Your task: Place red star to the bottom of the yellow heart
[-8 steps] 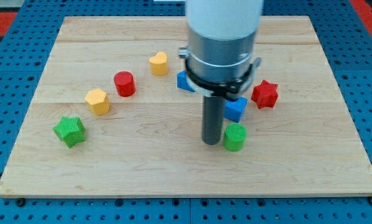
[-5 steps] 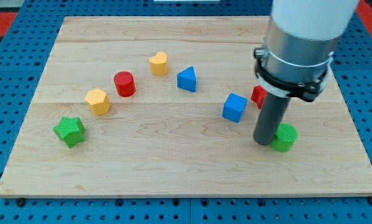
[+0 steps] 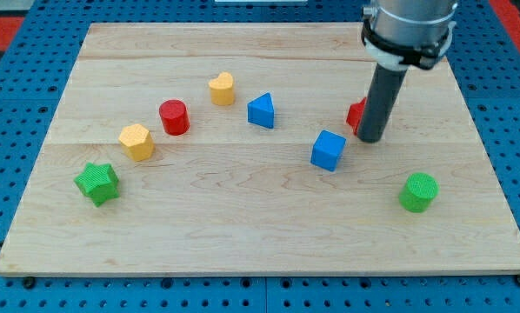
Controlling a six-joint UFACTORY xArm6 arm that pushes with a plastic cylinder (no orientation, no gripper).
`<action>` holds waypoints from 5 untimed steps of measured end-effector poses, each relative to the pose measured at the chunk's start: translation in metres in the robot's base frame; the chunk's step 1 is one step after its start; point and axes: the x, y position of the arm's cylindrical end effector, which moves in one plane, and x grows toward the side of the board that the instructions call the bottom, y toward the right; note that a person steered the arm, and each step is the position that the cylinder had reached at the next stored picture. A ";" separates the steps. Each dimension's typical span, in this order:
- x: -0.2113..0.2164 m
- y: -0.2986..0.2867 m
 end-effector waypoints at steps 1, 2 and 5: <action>-0.004 0.032; -0.023 0.044; -0.046 0.001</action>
